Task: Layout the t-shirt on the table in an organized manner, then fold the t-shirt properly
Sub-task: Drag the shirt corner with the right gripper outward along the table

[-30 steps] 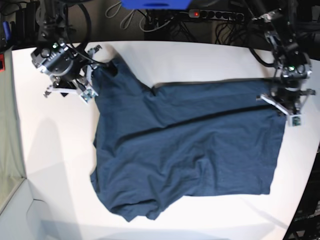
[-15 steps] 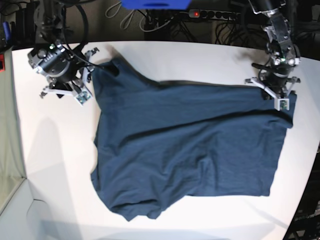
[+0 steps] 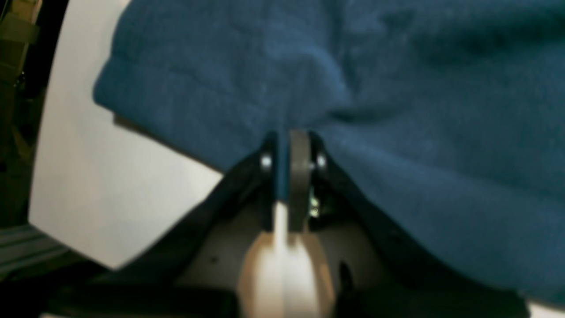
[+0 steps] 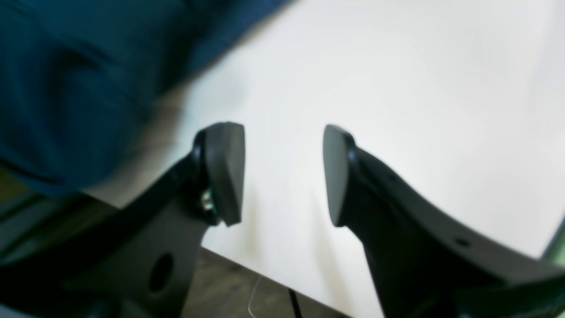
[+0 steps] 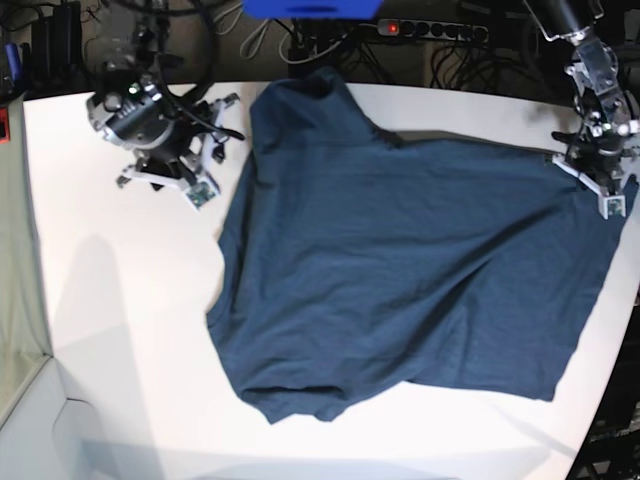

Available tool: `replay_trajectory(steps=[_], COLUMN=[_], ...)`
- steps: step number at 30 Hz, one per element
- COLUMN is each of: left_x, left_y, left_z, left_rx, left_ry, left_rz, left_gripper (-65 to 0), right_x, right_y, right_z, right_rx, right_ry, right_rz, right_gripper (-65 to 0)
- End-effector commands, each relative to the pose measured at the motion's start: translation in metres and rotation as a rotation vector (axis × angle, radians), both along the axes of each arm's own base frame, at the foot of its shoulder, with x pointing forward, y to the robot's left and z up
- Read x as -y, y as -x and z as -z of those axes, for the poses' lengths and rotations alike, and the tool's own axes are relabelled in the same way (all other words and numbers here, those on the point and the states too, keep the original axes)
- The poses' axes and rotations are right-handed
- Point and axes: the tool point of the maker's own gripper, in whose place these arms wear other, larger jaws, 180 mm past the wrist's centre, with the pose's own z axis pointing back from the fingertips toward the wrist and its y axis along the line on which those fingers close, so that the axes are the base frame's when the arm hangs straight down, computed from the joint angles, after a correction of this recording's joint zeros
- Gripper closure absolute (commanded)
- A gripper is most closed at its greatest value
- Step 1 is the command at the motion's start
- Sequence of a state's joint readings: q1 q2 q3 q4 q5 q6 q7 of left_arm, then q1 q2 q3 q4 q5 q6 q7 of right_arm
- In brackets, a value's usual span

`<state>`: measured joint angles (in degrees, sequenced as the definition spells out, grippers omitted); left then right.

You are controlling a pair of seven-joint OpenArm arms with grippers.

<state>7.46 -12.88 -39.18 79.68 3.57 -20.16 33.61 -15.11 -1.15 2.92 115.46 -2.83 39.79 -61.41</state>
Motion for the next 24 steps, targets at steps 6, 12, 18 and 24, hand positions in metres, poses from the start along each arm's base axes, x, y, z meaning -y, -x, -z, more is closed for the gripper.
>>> replay_trajectory(steps=[6,12,18,24], left_x=[-0.002,0.013,0.017,0.019], left_y=[-0.023,-0.031,-0.026,-0.021], left_z=[-0.047,-0.076,-0.075,-0.070], left_rx=[0.124,0.205,0.202,0.188], left_ry=[-0.071,-0.099,-0.100,-0.096], left_rz=[0.030,0.053,0.058,0.061], left_gripper=[-4.0,-4.0,-4.0,-4.0], right_x=[-0.052,-0.072,-0.075,-0.050], right_y=[-0.028,-0.057,-0.074,-0.090], right_z=[-0.018,0.000,0.035,0.051], right_rx=[0.088,0.089,0.029,0.020], right_ry=[-0.100,-0.186,-0.224,-0.193], right_rz=[-0.102,-0.121,-0.130,-0.129], right_gripper=[-29.0,-15.5,0.0,0.0])
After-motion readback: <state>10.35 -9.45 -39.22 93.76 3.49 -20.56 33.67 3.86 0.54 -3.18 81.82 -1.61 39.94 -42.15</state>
